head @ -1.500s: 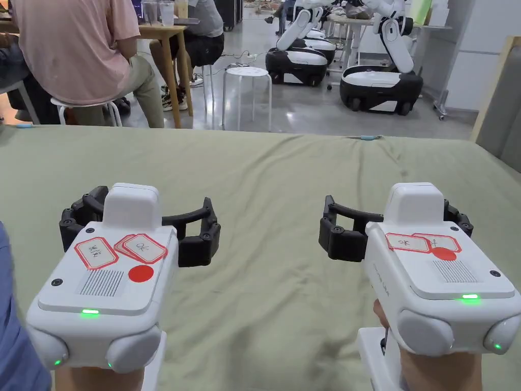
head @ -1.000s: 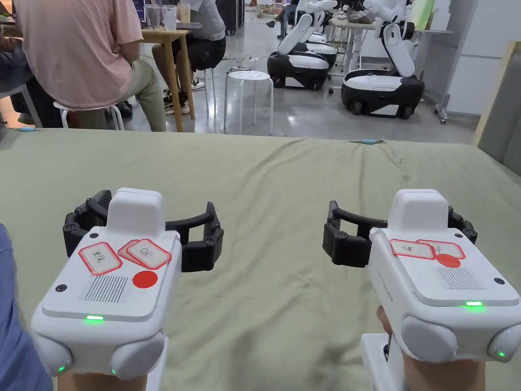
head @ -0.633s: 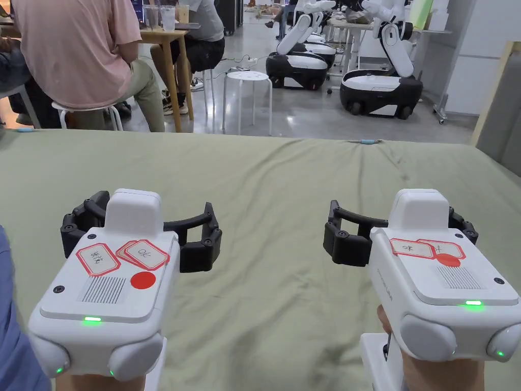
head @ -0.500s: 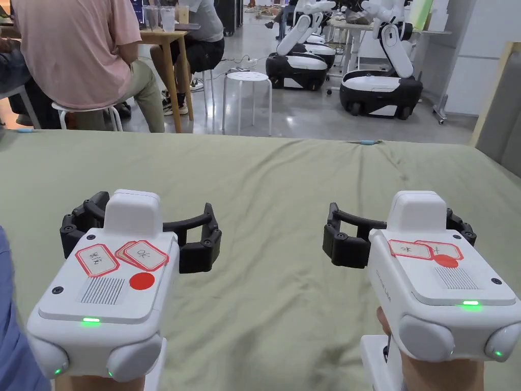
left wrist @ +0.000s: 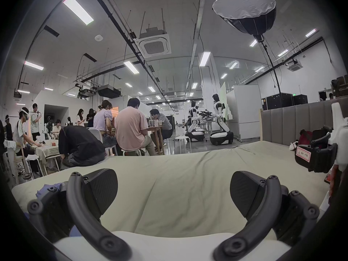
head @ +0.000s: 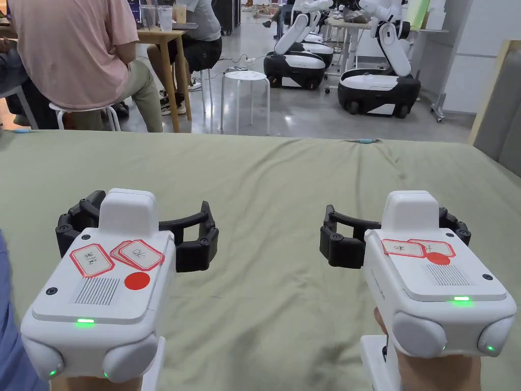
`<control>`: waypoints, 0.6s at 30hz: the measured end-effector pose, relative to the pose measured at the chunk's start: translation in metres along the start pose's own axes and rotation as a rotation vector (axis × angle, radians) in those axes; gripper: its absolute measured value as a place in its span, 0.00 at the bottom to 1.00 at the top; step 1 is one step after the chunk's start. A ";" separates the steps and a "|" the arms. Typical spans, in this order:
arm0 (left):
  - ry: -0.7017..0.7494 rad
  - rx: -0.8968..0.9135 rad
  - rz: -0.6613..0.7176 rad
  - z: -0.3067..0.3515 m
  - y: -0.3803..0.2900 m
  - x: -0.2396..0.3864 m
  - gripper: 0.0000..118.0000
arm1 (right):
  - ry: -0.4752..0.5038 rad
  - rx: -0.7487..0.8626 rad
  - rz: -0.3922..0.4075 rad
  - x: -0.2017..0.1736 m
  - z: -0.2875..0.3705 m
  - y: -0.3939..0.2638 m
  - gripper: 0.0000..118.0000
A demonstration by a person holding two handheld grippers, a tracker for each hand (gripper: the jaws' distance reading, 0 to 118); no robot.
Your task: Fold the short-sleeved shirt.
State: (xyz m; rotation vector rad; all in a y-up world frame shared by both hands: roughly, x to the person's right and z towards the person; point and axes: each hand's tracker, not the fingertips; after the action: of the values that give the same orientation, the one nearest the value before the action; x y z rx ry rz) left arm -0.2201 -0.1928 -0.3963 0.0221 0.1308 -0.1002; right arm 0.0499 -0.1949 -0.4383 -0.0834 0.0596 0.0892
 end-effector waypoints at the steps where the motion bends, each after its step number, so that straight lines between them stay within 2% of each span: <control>1: -0.001 0.001 0.000 0.001 0.001 0.001 1.00 | 0.002 0.000 0.004 0.000 0.000 0.000 1.00; 2: 0.000 0.003 -0.002 0.001 0.002 0.001 1.00 | 0.058 -0.015 -0.014 -0.003 -0.004 -0.003 1.00; 11: -0.024 -0.006 -0.011 -0.001 -0.002 -0.001 1.00 | 0.036 -0.071 -0.033 0.005 -0.016 -0.009 1.00; 18: -0.024 -0.006 -0.004 0.000 -0.001 -0.002 1.00 | 0.036 -0.025 -0.009 0.002 -0.003 0.000 1.00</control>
State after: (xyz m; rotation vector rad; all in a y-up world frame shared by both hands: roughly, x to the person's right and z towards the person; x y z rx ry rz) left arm -0.2225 -0.1934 -0.3959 0.0148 0.1076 -0.1037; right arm 0.0516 -0.1954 -0.4414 -0.1104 0.0945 0.0794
